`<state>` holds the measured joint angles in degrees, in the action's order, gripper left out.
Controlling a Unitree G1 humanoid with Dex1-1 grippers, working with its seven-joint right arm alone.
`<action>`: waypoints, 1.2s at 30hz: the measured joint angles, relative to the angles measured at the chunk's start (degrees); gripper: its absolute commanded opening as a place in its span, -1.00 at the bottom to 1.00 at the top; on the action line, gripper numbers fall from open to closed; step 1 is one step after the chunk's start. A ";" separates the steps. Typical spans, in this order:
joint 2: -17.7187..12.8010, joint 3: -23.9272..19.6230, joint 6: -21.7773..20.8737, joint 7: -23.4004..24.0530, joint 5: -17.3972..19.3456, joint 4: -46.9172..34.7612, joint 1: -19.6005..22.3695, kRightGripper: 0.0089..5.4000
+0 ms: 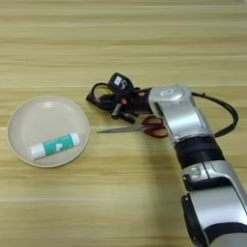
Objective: Move the objects on the table
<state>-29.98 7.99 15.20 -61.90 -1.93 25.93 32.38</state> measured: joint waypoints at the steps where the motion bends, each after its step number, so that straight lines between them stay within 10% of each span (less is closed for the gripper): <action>1: -0.07 0.07 -0.10 0.00 -0.04 0.46 -0.28 -0.80; 22: -0.10 1.33 -1.09 0.16 -0.11 0.76 -3.73 -0.81; 36: 0.22 1.55 -0.83 0.32 -0.24 0.91 -4.52 -0.23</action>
<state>-29.77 9.54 14.37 -61.58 -2.17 26.84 27.85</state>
